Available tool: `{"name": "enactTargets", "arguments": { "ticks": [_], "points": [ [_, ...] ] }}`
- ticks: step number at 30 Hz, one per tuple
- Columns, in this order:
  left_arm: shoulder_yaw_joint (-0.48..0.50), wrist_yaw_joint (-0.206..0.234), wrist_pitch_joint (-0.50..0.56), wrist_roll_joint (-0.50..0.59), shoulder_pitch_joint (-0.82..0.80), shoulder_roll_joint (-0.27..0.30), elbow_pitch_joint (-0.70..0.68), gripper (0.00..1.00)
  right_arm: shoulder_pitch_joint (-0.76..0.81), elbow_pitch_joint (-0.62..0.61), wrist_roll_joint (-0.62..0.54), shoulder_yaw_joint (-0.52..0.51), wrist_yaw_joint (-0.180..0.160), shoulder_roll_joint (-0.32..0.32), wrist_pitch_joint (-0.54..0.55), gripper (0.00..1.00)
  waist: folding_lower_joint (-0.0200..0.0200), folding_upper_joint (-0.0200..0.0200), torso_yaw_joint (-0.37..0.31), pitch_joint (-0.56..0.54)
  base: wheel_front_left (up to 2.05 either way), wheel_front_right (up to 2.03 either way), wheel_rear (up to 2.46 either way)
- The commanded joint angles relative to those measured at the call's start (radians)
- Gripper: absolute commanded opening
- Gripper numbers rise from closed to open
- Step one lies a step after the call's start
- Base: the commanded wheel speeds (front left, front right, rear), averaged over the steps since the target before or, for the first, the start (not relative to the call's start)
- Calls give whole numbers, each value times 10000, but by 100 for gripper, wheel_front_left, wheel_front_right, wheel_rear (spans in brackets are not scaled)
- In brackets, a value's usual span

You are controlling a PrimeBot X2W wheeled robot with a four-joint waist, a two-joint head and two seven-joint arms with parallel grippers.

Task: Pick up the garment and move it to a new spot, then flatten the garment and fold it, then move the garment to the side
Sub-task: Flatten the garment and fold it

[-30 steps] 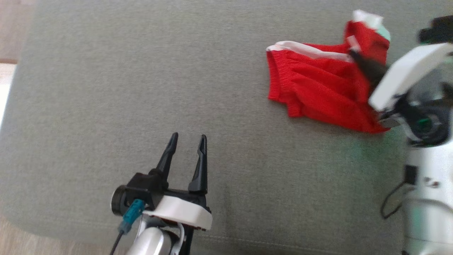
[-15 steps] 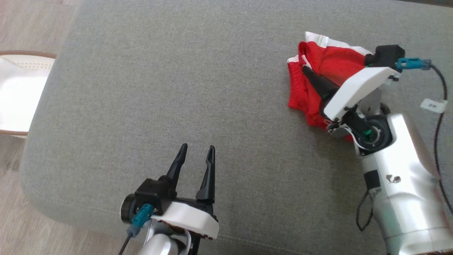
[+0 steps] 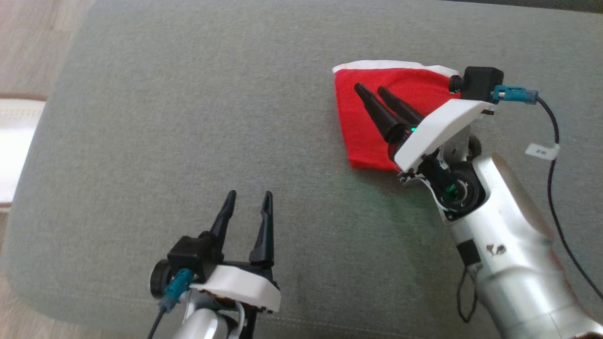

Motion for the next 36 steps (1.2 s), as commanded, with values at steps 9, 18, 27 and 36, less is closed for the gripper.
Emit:
{"name": "enactTargets", "arguments": {
  "ticks": [9, 18, 27, 36],
  "points": [
    [1088, -131, -122, 453, 579, -28, -363, 100, 2427, -2579, -4446, -1293, 69, -1168, -2163, 100, 0, -1, -837, -997, 0, 0, 0],
    [1825, -567, -122, 1007, 1084, -27, -162, 100, 5028, -3791, -6962, -3361, 69, -1041, -3503, 100, 0, -1, -1108, -1751, 0, 0, 0],
    [2365, -993, -122, 1422, 1729, -16, 202, 100, 7034, -3516, -7855, -4098, 69, -204, -4670, 100, 0, -1, -1314, -2547, 0, 0, 0],
    [2834, -1239, -122, 1629, 2106, -15, 346, 100, 7350, -2920, -7952, -4002, 69, 89, -5164, 100, 0, -1, -1344, -2793, 0, 0, 0]
  ]
}}
